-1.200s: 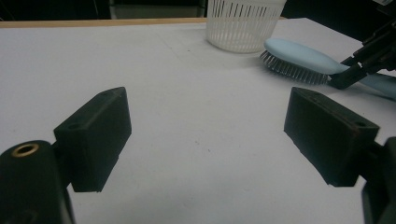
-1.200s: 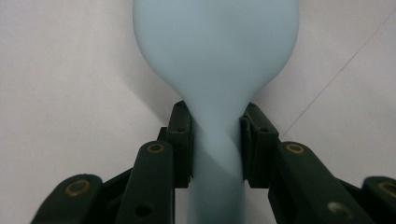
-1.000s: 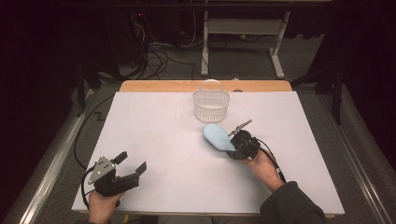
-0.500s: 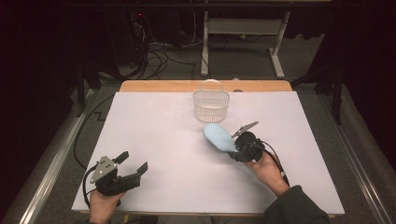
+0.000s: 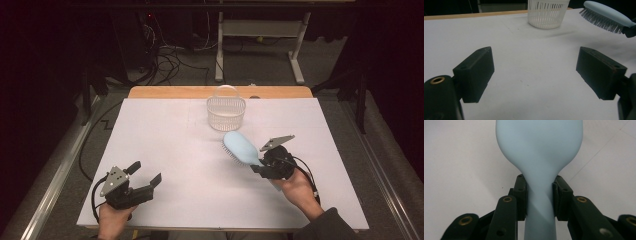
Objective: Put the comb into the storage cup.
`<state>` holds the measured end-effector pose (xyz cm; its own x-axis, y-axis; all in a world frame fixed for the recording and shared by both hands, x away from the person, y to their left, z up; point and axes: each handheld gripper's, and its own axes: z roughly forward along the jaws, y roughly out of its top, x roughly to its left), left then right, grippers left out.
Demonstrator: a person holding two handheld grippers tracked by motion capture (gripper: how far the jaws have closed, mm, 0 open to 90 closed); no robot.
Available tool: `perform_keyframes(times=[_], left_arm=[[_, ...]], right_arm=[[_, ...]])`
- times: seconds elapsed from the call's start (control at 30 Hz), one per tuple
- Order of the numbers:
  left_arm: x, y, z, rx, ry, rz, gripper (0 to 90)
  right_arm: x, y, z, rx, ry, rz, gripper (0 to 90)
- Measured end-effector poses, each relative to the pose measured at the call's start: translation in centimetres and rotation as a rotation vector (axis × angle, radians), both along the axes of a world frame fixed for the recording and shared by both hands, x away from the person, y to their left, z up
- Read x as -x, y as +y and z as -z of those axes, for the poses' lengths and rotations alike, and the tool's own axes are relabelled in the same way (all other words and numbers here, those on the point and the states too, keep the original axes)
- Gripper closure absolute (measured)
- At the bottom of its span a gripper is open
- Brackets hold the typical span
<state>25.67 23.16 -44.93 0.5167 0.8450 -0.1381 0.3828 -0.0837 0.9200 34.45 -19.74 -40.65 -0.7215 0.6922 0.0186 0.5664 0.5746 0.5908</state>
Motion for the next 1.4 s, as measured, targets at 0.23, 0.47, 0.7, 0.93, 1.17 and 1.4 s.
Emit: perform_keyframes(times=[0.23,0.47,0.7,0.93,1.17,1.4], left_arm=[[-0.2,-1.0,-0.3,0.004,0.001,0.008,14.2],[-0.7,-2.1,-0.3,-0.012,0.006,0.041,14.2],[-1.4,-3.5,-0.7,-0.033,0.0,0.089,14.3],[-2.1,-5.4,-1.2,-0.056,-0.002,0.157,14.2],[-2.6,-6.4,-1.1,-0.049,0.014,0.191,14.2],[-2.9,-7.4,-1.4,-0.058,0.029,0.211,14.2]], right_arm=[[1.7,-1.2,-0.5,-0.061,-0.033,-0.019,69.7],[2.8,-2.2,-0.5,-0.106,-0.046,-0.009,69.7],[3.6,-3.0,-0.3,-0.12,-0.057,0.0,69.7],[4.2,-3.6,0.7,-0.143,-0.062,0.03,69.8],[4.1,-3.2,1.0,-0.155,-0.059,0.025,69.7],[4.2,-2.9,1.1,-0.164,-0.061,0.026,69.7]])
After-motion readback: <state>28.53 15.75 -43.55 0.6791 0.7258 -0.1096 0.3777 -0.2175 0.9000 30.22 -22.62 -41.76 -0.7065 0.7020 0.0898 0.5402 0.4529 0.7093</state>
